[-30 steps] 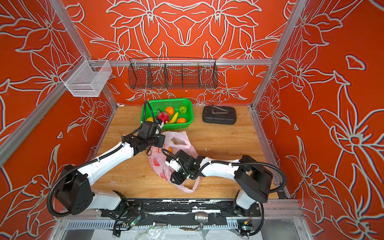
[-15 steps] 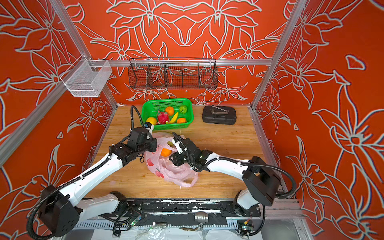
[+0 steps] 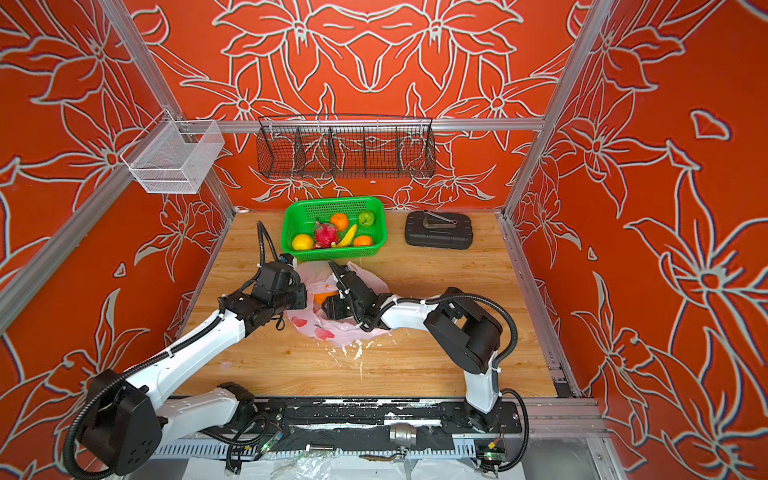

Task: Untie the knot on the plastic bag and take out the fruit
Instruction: 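Hold the bag mouth open with left gripper while right gripper reaches inside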

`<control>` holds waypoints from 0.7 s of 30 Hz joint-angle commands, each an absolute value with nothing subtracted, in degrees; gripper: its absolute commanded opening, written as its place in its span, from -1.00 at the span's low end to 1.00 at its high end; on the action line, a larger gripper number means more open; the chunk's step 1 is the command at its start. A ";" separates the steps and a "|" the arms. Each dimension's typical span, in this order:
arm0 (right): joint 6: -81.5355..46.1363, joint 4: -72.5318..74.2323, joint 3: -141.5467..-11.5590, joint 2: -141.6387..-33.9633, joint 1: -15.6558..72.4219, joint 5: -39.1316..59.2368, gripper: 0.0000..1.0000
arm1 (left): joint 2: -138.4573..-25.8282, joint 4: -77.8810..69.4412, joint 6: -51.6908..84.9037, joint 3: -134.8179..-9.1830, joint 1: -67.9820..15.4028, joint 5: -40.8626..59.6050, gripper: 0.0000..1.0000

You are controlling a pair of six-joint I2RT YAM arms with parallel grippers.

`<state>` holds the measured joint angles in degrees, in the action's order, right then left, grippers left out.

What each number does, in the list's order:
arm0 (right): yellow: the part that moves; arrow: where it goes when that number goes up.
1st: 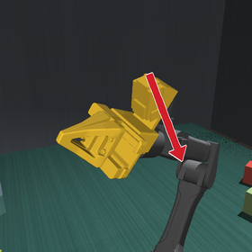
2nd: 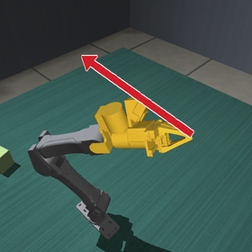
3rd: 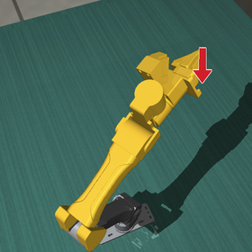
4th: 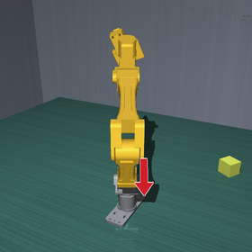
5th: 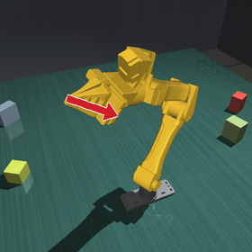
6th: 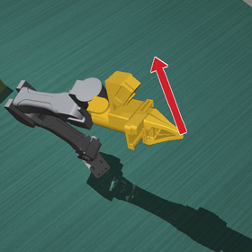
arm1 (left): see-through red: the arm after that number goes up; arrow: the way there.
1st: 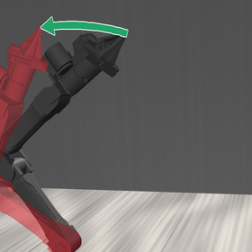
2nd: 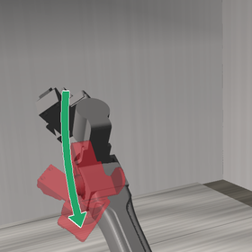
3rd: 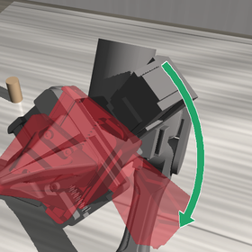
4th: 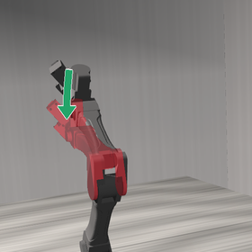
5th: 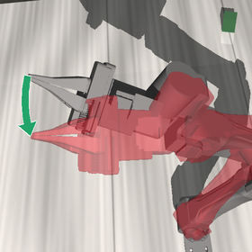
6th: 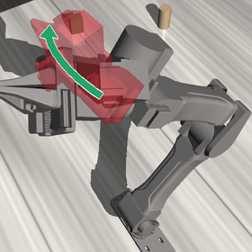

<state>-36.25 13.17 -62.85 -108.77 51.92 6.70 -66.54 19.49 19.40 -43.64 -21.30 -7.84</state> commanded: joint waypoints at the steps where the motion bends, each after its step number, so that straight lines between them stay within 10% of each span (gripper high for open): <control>1: -39.81 16.11 -65.11 -111.43 51.78 3.16 0.54 | -66.21 17.89 21.26 -41.91 -20.57 -6.89 -0.62; 6: -40.13 17.27 -68.83 -115.89 51.46 0.64 0.56 | -66.34 18.13 22.92 -40.59 -19.44 -6.42 -0.57; 11: -38.92 19.37 -67.51 -115.34 50.68 1.28 0.54 | -60.19 20.77 24.62 -43.87 -16.49 -1.43 0.27; 21: -36.30 25.27 -62.48 -113.69 49.86 9.96 0.44 | -68.78 21.13 27.03 -51.09 -0.68 9.55 0.34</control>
